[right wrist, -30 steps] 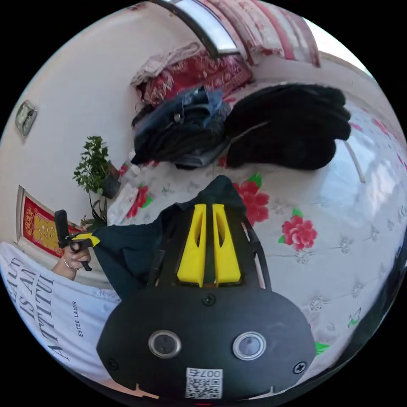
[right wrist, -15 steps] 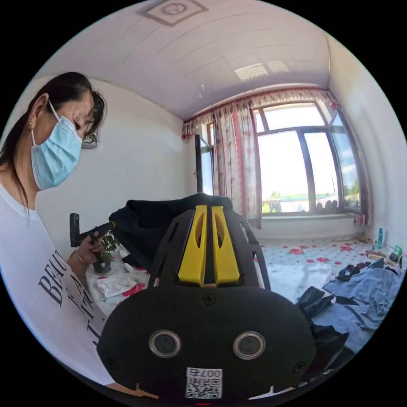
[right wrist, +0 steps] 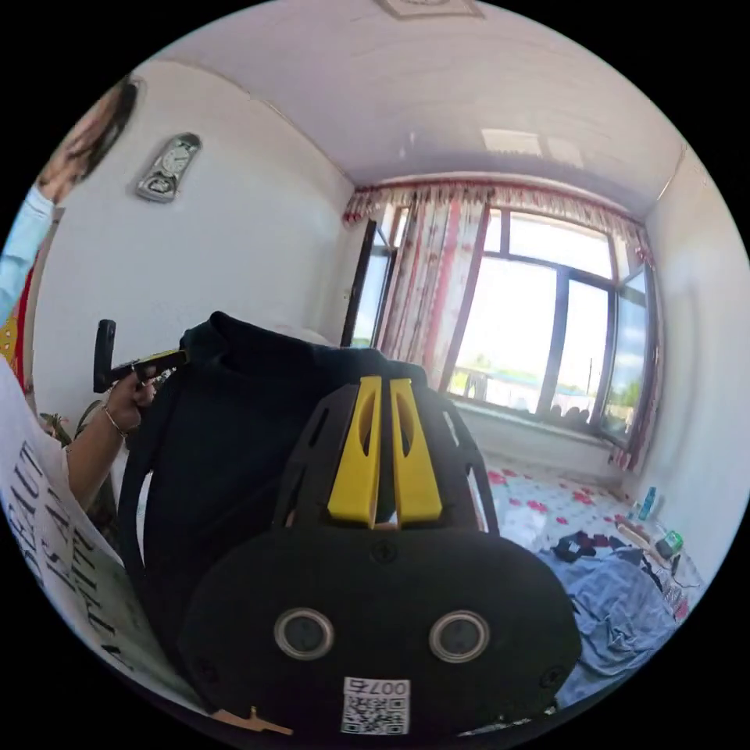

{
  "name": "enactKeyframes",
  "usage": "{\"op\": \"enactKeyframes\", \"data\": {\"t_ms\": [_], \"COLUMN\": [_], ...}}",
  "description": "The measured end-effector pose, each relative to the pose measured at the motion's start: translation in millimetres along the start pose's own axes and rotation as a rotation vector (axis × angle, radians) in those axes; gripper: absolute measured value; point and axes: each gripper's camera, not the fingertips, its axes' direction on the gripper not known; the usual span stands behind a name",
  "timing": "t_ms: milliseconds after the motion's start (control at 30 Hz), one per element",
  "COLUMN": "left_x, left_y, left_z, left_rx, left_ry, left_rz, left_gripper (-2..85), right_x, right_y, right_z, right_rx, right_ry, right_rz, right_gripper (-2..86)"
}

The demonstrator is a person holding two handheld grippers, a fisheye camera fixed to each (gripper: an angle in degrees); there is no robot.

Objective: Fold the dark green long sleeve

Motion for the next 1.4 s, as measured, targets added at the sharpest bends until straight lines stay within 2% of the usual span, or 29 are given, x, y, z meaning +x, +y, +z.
{"op": "enactKeyframes", "data": {"t_ms": [33, 100, 167, 267, 333, 400, 500, 600, 633, 667, 700, 733, 767, 833, 933, 1000, 1033, 1100, 1133, 1167, 1200, 1233, 1300, 1400], "left_x": [-8.4, -46.6, -65.8, -67.7, -52.4, -20.1, 30.0, 78.0, 86.2, 98.6, 99.8, 98.1, 93.5, 82.4, 44.8, -4.6, -20.1, -95.1, -117.3, -164.2, -210.3, -231.2, -284.8, -285.4], "left_y": [5.3, 44.9, 84.6, 148.3, 185.2, 226.5, 256.6, 277.7, 283.3, 296.8, 296.0, 293.5, 292.5, 285.7, 261.3, 221.6, 209.0, 153.8, 140.0, 115.1, 97.5, 92.0, 86.5, 105.4], "left_z": [24.2, 102.3, 116.7, 116.0, 119.1, 127.3, 142.2, 171.5, 178.8, 195.0, 199.5, 201.7, 211.4, 220.2, 225.4, 215.7, 210.7, 184.7, 176.8, 157.1, 133.5, 120.9, 74.6, 51.9], "left_rx": [-0.066, -0.358, -0.421, -0.505, -0.6, -0.739, -0.838, -0.958, -0.995, -1.096, -1.072, -1.064, -1.114, -1.121, -1.052, -0.936, -0.894, -0.732, -0.696, -0.618, -0.542, -0.509, -0.407, -0.408], "left_ry": [-0.01, -0.032, -0.059, -0.048, -0.024, 0.09, 0.287, 0.456, 0.467, 0.439, 0.439, 0.445, 0.419, 0.478, 0.53, 0.48, 0.464, 0.264, 0.184, -0.014, -0.231, -0.332, -0.565, -0.559], "left_rz": [-0.03, -0.193, -0.29, -0.312, -0.256, -0.175, -0.088, 0.046, 0.096, 0.214, 0.28, 0.295, 0.323, 0.304, 0.111, -0.062, -0.094, -0.156, -0.172, -0.224, -0.314, -0.371, -0.54, -0.534], "left_gripper": [4.0, 8.9, 9.7, 9.4, 9.2, 9.2, 9.7, 11.0, 10.8, 10.6, 9.3, 8.6, 4.3, 0.9, -0.5, -0.8, -0.9, -0.8, -0.8, -0.7, -0.5, -0.3, 1.4, 4.0], "right_x": [15.7, 36.6, 52.4, 40.6, 26.1, 9.2, -31.1, -89.3, -112.9, -121.2, -120.6, -117.1, -108.3, -92.6, -46.9, -2.0, 36.3, 105.2, 155.1, 203.8, 227.1, 262.8, 288.1, 262.8], "right_y": [15.5, 52.9, 118.4, 217.6, 273.3, 317.0, 356.9, 378.0, 392.3, 396.5, 396.2, 398.8, 396.8, 390.8, 356.1, 325.5, 304.0, 276.4, 264.0, 258.9, 259.0, 263.6, 276.1, 311.4], "right_z": [43.1, 99.3, 141.1, 160.3, 167.8, 175.5, 194.3, 225.4, 240.4, 245.5, 246.6, 259.4, 271.2, 281.6, 268.7, 246.7, 226.2, 192.3, 165.7, 134.8, 116.6, 81.9, 42.2, 26.7], "right_rx": [-0.1, -0.255, -0.441, -0.589, -0.697, -0.787, -0.872, -0.982, -1.077, -1.048, -1.03, -1.089, -1.145, -1.183, -1.045, -0.955, -0.886, -0.812, -0.761, -0.704, -0.666, -0.603, -0.54, -0.536], "right_ry": [0.0, 0.029, -0.004, -0.11, -0.168, -0.237, -0.382, -0.538, -0.589, -0.58, -0.575, -0.575, -0.586, -0.609, -0.611, -0.475, -0.345, -0.089, 0.123, 0.332, 0.441, 0.599, 0.638, 0.547], "right_rz": [0.052, 0.143, 0.248, 0.286, 0.318, 0.363, 0.358, 0.171, 0.063, 0.018, 0.01, 0.021, 0.049, 0.066, 0.097, 0.098, 0.099, 0.144, 0.206, 0.301, 0.367, 0.498, 0.632, 0.638], "right_gripper": [2.5, 4.5, 6.6, 7.9, 8.5, 9.0, 10.2, 10.9, 10.8, 10.3, 9.7, 8.5, 6.8, 4.3, 1.7, 0.9, 0.6, 0.4, 0.5, 0.6, 0.7, 1.3, 2.6, 4.5]}}
